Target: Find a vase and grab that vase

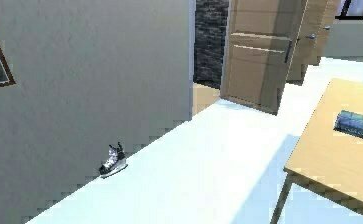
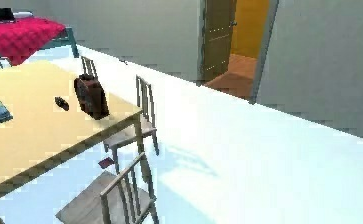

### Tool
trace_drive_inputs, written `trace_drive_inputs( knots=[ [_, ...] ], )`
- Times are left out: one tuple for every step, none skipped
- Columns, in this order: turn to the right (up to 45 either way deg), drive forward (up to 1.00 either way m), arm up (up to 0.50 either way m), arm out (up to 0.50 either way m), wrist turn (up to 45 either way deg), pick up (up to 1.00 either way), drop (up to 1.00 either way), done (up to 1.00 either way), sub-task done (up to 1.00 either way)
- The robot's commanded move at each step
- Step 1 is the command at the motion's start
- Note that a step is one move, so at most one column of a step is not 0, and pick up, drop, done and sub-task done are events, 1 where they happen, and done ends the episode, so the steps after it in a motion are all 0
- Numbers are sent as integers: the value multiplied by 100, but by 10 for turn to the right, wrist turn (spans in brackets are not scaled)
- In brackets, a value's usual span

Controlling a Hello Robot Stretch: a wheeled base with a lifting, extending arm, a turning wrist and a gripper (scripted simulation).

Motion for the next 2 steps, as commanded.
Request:
trace_drive_inputs(
  knots=[
    [0, 85, 0, 0, 0, 0, 0, 0, 0],
    [330, 0, 0, 0, 0, 0, 0, 0, 0]
  ],
)
